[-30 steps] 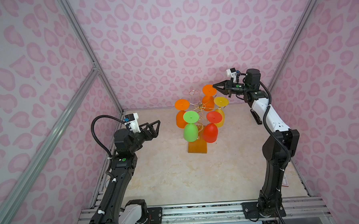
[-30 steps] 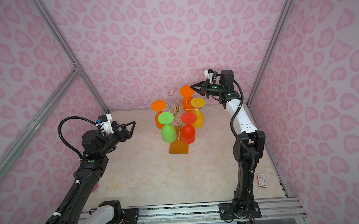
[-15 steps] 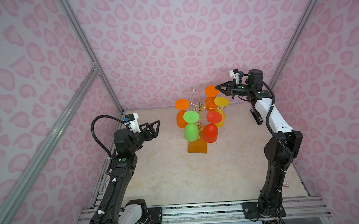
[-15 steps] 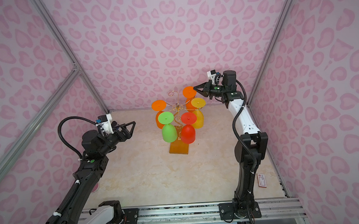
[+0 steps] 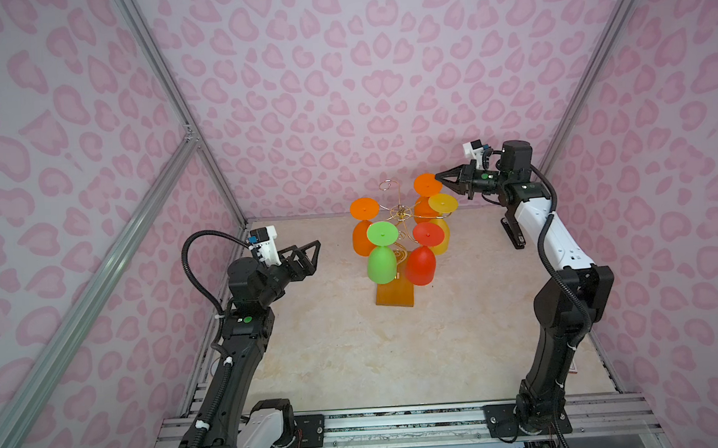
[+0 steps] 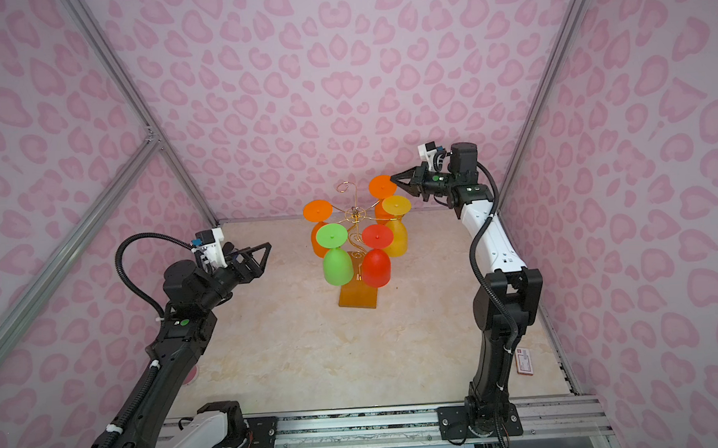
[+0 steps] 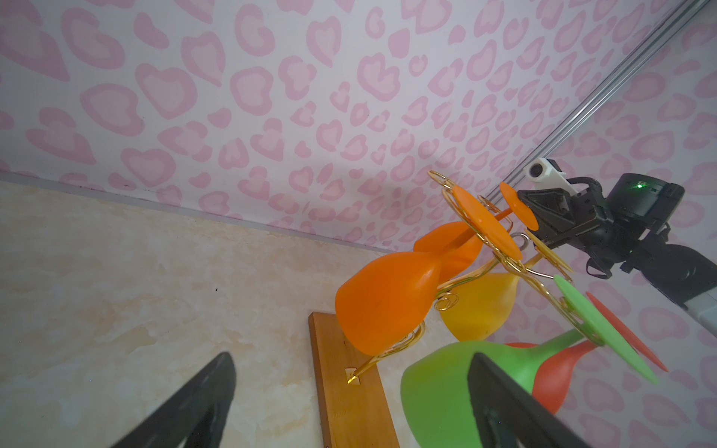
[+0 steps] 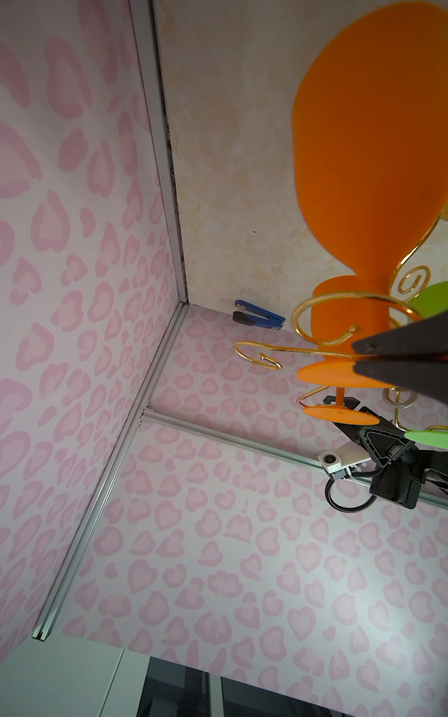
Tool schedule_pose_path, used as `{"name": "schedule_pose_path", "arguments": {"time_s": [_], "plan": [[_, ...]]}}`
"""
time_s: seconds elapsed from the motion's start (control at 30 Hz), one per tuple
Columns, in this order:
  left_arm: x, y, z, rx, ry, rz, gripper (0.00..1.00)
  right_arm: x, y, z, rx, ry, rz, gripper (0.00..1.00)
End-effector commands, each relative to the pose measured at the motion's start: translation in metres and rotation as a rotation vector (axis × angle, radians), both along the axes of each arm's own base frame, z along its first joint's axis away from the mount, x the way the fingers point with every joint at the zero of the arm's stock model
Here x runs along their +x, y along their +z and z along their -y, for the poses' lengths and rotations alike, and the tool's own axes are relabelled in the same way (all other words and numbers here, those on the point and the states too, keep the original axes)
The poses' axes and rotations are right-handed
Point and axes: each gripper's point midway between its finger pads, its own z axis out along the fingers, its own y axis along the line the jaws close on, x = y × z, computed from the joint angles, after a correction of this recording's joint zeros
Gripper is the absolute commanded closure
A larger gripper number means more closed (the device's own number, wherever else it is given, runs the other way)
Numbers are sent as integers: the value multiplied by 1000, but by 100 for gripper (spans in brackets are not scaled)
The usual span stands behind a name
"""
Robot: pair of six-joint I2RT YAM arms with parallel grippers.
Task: Take the wine glass off the wine glass rack
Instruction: 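Lift the orange glass upward and away from the rack with the right gripper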
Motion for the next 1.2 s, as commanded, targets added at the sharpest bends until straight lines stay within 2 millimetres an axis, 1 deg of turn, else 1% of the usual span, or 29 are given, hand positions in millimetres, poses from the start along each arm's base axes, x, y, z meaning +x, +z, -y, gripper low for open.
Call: {"name": "schedule_pose_path", "arguments": {"time_s": [0.0, 0.27, 0.53, 0.7, 1.03, 1.17], "plan": [[-1, 4, 0, 9, -2, 26, 5, -4, 4, -7, -1, 24, 28, 100], [-1, 4, 0, 9, -2, 26, 5, -3, 10, -17, 5, 40, 36, 100], [-2, 6, 0, 15, 0, 31, 5, 7, 20, -35, 26, 63, 45, 100], [-2, 6, 0, 15, -2, 30, 5, 15, 25, -41, 44, 66, 50, 100], [-1, 7, 0, 14, -3, 30, 5, 34, 30, -40, 71, 43, 53, 100], [-1, 8, 0, 16, -2, 33, 5, 46, 28, -33, 89, 20, 49, 100]]}}
